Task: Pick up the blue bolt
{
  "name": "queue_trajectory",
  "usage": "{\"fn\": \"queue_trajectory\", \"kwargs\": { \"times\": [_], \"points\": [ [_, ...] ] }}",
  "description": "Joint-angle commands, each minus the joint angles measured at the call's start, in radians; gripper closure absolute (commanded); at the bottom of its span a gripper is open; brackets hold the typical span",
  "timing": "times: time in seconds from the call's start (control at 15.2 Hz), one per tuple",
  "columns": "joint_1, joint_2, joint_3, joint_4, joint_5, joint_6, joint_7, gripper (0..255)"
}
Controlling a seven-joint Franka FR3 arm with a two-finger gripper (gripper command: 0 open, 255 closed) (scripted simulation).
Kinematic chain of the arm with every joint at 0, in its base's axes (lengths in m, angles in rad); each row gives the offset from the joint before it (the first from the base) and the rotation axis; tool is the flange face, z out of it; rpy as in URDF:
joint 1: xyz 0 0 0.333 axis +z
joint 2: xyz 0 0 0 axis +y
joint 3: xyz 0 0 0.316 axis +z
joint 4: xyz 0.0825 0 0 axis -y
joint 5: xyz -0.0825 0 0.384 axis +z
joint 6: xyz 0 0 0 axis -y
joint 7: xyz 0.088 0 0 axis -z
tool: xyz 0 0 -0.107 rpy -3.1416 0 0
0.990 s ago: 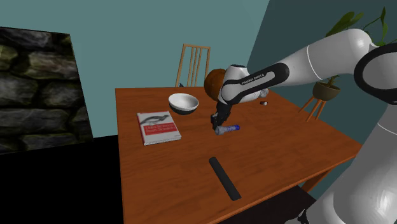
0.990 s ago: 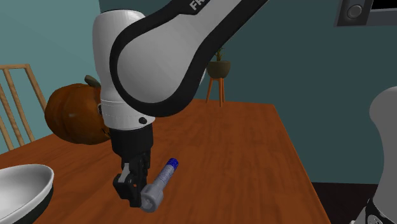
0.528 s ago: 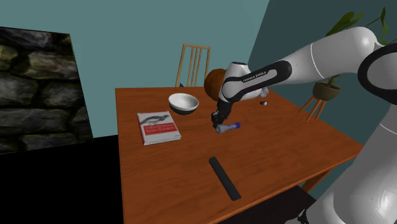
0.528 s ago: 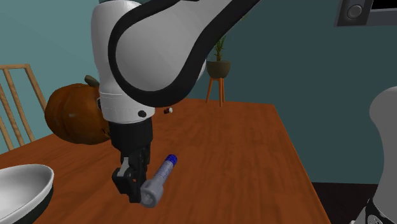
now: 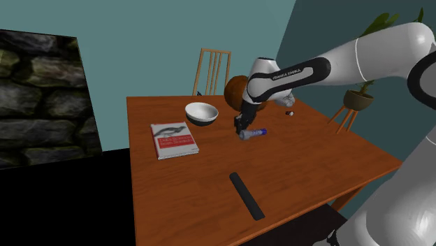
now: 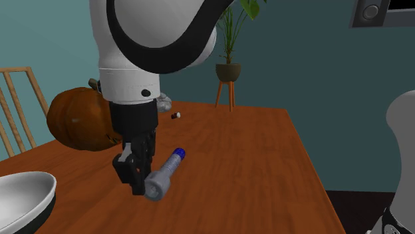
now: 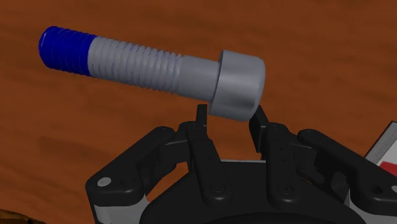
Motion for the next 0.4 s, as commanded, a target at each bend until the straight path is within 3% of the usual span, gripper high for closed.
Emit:
{"fn": "queue_trajectory", "kwargs": {
  "times": [0.0, 0.33],
  "points": [
    [-0.001, -0.011, -0.001, 0.016, -0.001, -0.027, 0.0, 255],
    [-0.001, -0.03, -0.001, 0.037, -0.002, -0.068, 0.001, 255]
  ]
}}
